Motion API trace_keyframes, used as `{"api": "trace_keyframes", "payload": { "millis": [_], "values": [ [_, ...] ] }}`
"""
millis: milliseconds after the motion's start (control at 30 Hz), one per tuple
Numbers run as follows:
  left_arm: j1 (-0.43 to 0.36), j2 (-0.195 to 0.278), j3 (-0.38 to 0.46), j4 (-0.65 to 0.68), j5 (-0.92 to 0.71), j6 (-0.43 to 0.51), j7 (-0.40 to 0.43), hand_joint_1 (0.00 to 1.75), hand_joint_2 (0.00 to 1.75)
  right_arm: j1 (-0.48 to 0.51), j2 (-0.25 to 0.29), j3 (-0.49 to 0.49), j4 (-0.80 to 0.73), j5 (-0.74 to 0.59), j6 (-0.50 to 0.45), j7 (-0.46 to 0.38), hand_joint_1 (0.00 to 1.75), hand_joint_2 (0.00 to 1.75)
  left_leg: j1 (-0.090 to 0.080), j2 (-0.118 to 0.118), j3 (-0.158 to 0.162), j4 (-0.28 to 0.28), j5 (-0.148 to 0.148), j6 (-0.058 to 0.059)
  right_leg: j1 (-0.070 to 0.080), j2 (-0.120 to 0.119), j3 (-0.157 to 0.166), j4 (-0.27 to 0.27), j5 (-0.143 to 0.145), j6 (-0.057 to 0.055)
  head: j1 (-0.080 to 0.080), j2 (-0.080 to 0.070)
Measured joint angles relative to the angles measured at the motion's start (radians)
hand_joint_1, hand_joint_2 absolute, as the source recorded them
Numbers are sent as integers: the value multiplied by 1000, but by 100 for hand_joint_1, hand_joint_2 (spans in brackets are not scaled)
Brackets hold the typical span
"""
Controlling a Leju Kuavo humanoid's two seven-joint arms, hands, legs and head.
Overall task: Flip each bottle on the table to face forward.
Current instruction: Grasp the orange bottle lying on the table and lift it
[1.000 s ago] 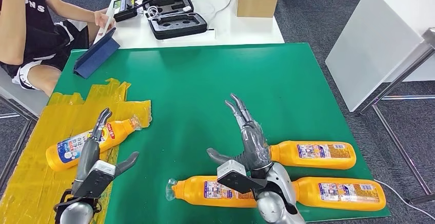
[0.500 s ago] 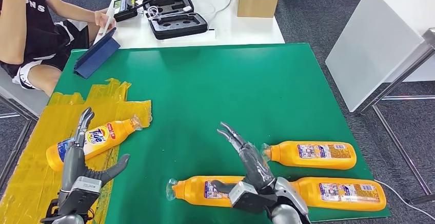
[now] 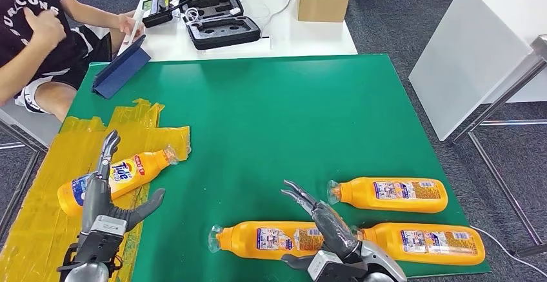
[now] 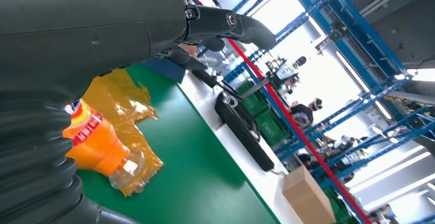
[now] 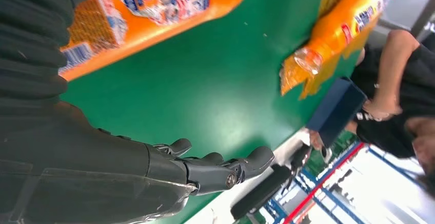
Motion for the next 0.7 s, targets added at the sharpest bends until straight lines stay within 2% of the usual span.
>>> {"api": "trace_keyframes", "payload": {
  "millis": [133,267,367,700],
  "values": [
    [-4,0,0,10,12,-6,-3,0,175,11,-32,7,0,46,-33,43,0,175,0,0,0,0,0,0,0,0,0,0,0,0,0,0],
    [1,-3,0,12,21,-8,-3,0,175,12,-50,22,2,193,-106,132,0,175,0,0,0,0,0,0,0,0,0,0,0,0,0,0],
    [2,-8,0,13,23,-13,-3,0,175,1,-60,51,14,276,-122,174,0,175,0,0,0,0,0,0,0,0,0,0,0,0,0,0],
    [-1,-15,0,14,29,-24,0,0,175,-37,-91,128,66,340,-129,211,0,175,0,0,0,0,0,0,0,0,0,0,0,0,0,0]
  ]
}}
